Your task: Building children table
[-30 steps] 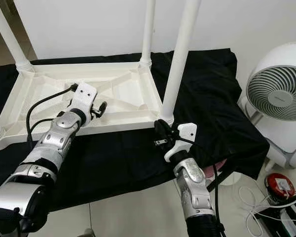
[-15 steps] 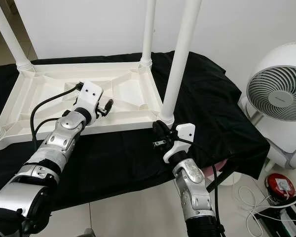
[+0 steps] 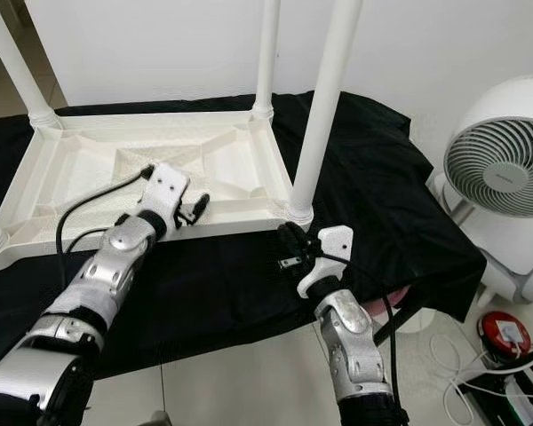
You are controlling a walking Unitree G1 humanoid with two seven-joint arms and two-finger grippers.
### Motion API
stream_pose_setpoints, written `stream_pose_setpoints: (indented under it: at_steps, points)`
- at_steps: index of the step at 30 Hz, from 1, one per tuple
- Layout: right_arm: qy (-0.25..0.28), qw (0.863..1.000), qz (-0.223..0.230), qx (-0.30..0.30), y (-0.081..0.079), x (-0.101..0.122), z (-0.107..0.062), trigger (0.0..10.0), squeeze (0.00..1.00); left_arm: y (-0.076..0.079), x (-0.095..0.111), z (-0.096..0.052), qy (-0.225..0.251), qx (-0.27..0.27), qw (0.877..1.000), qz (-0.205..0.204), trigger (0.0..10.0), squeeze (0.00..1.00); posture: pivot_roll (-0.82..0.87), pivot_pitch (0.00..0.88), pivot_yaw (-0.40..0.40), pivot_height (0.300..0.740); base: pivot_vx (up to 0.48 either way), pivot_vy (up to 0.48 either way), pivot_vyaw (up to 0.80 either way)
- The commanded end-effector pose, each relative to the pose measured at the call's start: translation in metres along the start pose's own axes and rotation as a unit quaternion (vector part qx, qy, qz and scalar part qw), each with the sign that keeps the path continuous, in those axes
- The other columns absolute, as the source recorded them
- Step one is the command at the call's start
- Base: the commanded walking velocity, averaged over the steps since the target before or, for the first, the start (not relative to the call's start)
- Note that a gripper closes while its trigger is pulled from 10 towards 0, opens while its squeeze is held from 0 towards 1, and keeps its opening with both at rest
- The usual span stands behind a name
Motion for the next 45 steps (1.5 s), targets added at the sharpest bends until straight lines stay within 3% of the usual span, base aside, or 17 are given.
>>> stream_pose_setpoints:
  at_steps: [1,14,15,22,23,24,36,40,45]
  points:
    - [0.001,1.0,-0.001,-0.007,0.002,0.0,-0.002,10.0,0.0,0.0,0.003,-0.001,0.013,-0.007,1.0,0.004,10.0,0.0,-0.04,0.005,-0.018,0.74,0.0,0.0,0.0]
    - [0.002,1.0,0.0,-0.004,-0.001,0.0,0.0,10.0,0.0,0.008,0.0,-0.005,0.015,-0.042,0.999,0.017,10.0,0.0,-0.03,0.007,-0.021,0.74,0.0,0.0,0.0]
    - [0.001,1.0,0.005,-0.005,-0.001,-0.001,0.0,10.0,1.0,0.01,-0.002,-0.007,0.014,-0.054,0.998,0.024,10.0,0.0,-0.03,0.006,-0.021,0.74,0.0,0.0,0.0]
    - [0.001,1.0,0.011,-0.005,-0.001,0.0,0.0,10.0,1.0,0.015,-0.005,-0.012,0.014,-0.08,0.996,0.035,10.0,0.0,-0.03,0.005,-0.022,0.74,0.0,0.0,0.0]
    - [0.0,1.0,0.004,-0.009,0.001,0.0,0.0,10.0,0.42,0.017,-0.008,-0.013,0.01,-0.094,0.995,0.041,10.0,0.0,-0.03,0.003,-0.023,0.74,0.0,0.0,0.0]
    - [-0.001,1.0,-0.002,-0.013,0.002,0.0,0.001,10.0,0.0,0.019,-0.01,-0.015,0.003,-0.104,0.993,0.048,10.0,0.0,-0.03,0.001,-0.024,0.74,0.0,0.0,0.0]
    - [-0.004,1.0,-0.017,-0.017,0.004,0.0,0.003,10.0,0.0,0.016,-0.033,-0.015,-0.083,-0.12,0.987,0.065,10.0,0.0,-0.03,0.0,-0.021,0.74,0.0,0.0,0.0]
    - [-0.004,1.0,-0.018,-0.019,0.004,0.0,0.004,10.0,0.0,0.008,-0.041,-0.011,-0.133,-0.09,0.986,0.051,10.0,0.0,-0.03,0.0,-0.019,0.74,0.0,0.0,0.0]
    - [-0.005,1.0,-0.019,-0.019,0.002,-0.001,0.004,10.0,0.0,-0.002,-0.039,-0.006,-0.144,-0.054,0.987,0.046,10.0,0.0,-0.03,0.0,-0.017,0.74,0.0,0.0,0.0]
Point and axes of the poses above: a point about 5 cm out from each wrist's last joint towards the gripper, its own z axis pointing out of the wrist towards the gripper, its own x axis along the axis of the wrist's last joint, y = z × x, the point moved 1 cm from there along z, pointing out of the wrist towards the gripper, and after that the axes turned 2 degrees about z, right-handed, at the moved point
